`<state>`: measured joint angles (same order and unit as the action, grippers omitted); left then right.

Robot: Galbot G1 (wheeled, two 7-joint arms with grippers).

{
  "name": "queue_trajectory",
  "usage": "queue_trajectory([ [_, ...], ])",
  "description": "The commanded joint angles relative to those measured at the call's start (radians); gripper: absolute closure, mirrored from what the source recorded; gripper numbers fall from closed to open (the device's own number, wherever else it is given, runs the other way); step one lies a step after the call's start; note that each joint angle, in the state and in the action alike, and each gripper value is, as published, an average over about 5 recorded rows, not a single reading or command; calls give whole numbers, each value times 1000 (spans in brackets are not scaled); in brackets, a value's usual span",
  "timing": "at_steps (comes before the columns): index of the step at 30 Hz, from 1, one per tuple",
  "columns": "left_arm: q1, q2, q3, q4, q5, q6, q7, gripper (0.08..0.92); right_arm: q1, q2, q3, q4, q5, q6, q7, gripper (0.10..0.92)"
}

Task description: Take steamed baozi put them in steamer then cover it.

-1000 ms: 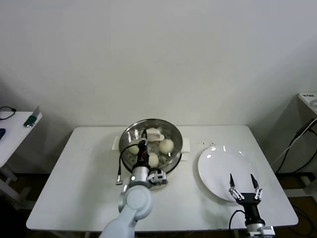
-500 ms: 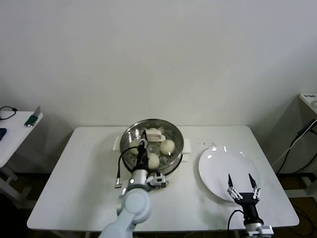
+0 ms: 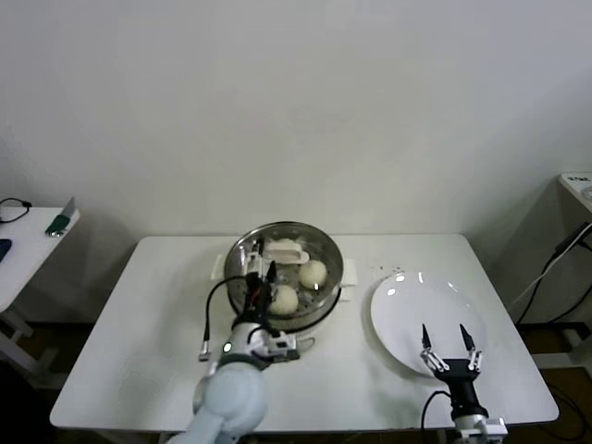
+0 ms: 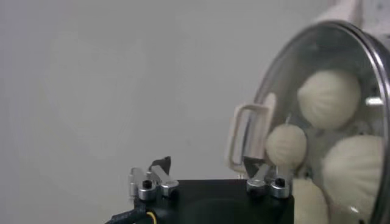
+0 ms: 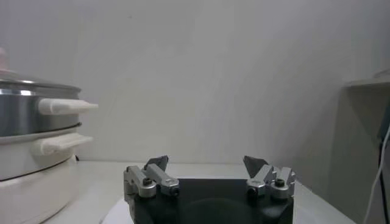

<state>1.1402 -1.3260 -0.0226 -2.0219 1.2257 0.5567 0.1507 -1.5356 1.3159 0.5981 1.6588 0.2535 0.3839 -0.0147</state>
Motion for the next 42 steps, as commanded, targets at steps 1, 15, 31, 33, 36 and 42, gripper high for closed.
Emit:
queue_trajectory([
  [1,155,60,-290,-165,-759,-222,-218,210,-15,-15,-30,32,43,-39,27,203],
  [15,486,133,-735,74,-1504,-673,-236,177,-15,-11,-23,18,20,-22,32,203],
  [31,468,96,-629,305,-1510,-834,-233,177,-20,-20,-32,-3,25,-34,15,203],
  [33,470,95,-623,306,-1510,-835,-227,177,-20,-19,-33,-3,24,-34,15,203],
  [36,471,94,-616,304,-1510,-834,-222,177,-19,-19,-34,-2,24,-35,15,203],
  [42,474,92,-606,292,-1508,-832,-211,177,-19,-20,-34,0,23,-40,12,203],
])
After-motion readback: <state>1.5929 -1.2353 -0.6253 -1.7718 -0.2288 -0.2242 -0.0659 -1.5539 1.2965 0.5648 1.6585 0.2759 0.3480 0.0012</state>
